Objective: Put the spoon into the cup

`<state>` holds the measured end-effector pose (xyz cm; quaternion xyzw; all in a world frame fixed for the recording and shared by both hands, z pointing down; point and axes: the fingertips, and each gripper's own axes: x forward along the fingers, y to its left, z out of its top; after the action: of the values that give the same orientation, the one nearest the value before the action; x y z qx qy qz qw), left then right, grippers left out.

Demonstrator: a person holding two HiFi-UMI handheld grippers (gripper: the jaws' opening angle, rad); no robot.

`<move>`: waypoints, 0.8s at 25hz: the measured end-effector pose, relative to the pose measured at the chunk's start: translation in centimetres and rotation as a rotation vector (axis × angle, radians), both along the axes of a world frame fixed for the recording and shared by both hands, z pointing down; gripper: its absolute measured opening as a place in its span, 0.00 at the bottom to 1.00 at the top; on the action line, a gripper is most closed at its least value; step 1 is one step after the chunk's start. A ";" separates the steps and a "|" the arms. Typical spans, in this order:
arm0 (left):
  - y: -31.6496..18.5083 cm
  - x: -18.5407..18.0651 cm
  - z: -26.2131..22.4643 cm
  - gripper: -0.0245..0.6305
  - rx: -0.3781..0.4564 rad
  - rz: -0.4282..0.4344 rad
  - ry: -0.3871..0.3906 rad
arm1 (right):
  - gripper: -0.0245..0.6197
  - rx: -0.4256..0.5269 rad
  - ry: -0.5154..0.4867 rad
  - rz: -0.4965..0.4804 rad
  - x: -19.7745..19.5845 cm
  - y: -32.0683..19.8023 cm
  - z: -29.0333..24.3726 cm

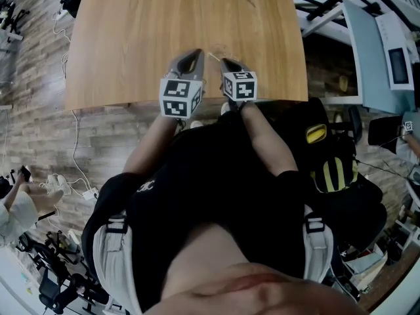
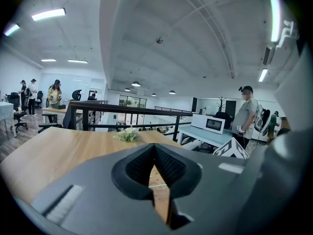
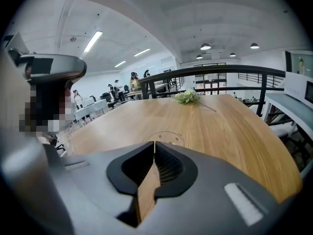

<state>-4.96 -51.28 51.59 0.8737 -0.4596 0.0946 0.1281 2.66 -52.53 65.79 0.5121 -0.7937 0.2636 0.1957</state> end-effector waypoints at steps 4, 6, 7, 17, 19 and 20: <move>0.4 -0.1 0.1 0.06 0.000 0.000 -0.004 | 0.05 -0.022 0.017 -0.002 0.0 0.2 0.9; 0.7 -0.1 0.1 0.05 0.000 0.005 -0.005 | 0.06 -0.029 0.028 -0.006 -0.1 0.4 1.2; 0.9 -0.2 0.2 0.06 -0.001 0.008 -0.005 | 0.08 -0.028 0.032 -0.010 -0.2 0.5 1.3; 2.0 -0.1 1.5 0.06 -0.025 0.041 -0.042 | 0.23 0.044 0.042 0.027 0.3 1.0 0.1; 2.2 -0.1 1.5 0.06 -0.021 0.042 -0.043 | 0.16 0.113 0.036 0.082 1.1 1.0 -1.2; 2.3 -0.1 1.5 0.06 -0.017 0.042 -0.043 | 0.11 0.161 0.036 0.118 1.8 1.0 -2.2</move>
<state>-5.10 -49.02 53.05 0.8797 -0.4432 0.1199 0.1238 4.42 -51.52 63.63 0.5765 -0.7772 0.2007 0.1525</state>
